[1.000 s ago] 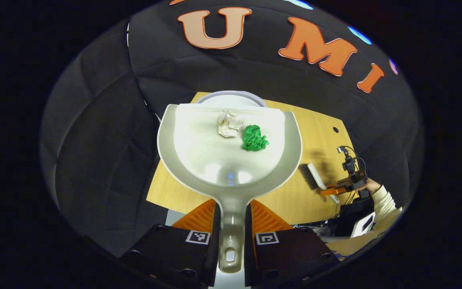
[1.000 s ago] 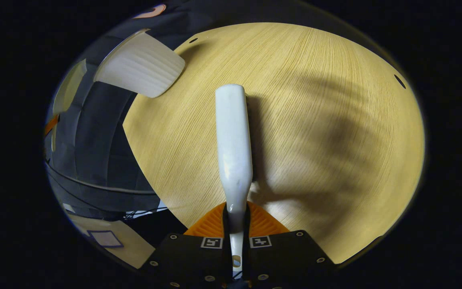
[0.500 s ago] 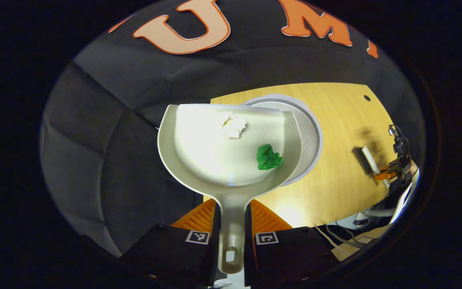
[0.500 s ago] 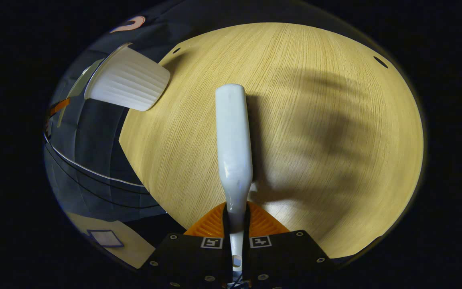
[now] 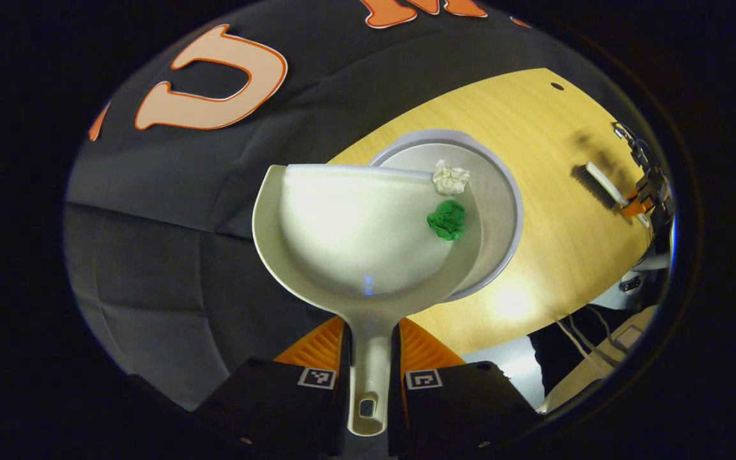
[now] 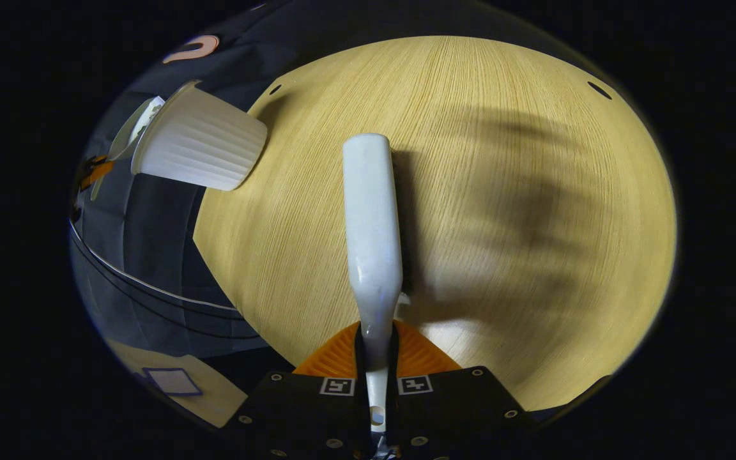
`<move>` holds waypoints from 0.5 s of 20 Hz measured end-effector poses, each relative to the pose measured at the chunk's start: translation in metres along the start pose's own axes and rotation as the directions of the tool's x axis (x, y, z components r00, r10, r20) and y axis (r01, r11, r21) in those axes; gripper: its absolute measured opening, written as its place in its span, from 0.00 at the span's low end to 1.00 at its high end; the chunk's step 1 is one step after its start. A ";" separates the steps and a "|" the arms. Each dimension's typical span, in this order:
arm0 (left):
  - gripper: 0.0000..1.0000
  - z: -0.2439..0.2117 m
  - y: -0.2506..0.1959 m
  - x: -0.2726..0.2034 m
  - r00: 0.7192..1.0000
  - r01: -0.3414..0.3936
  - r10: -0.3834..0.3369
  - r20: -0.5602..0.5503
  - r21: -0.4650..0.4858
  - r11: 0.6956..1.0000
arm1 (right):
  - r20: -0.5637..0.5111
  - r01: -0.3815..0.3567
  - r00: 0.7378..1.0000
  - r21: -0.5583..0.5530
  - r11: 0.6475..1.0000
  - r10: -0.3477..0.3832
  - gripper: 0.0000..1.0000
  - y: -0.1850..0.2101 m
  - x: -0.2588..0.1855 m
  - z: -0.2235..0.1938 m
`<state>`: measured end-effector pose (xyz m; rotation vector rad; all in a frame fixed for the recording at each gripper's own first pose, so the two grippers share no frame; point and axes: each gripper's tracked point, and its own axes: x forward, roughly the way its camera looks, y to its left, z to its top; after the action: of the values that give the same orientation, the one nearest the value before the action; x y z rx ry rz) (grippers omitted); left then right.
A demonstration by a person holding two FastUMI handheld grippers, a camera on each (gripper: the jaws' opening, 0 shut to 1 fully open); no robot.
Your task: Pick up the small broom and dustpan from the desktop, sweep the trash into the dustpan with the broom, and then empty the trash into the garbage bin.
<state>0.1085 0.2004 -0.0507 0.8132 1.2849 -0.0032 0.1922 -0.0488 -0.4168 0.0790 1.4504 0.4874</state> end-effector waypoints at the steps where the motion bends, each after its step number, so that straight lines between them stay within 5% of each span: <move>1: 0.25 -0.002 0.004 -0.001 0.999 -0.029 0.029 -0.013 0.034 0.999 | 0.001 -0.001 1.000 0.004 1.000 0.001 0.10 0.000 -0.001 0.000; 7: 0.25 -0.010 0.015 0.001 0.991 -0.121 0.127 -0.029 0.167 0.979 | 0.008 0.001 1.000 0.025 1.000 -0.001 0.10 0.000 -0.001 0.001; 10: 0.25 -0.004 0.024 -0.002 0.978 -0.194 0.208 -0.022 0.278 0.941 | 0.010 0.005 1.000 0.031 1.000 -0.005 0.10 -0.001 -0.001 0.002</move>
<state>0.1151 0.2190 -0.0365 1.1883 1.2598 0.0023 0.1947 -0.0493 -0.4161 0.1024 1.4479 0.4601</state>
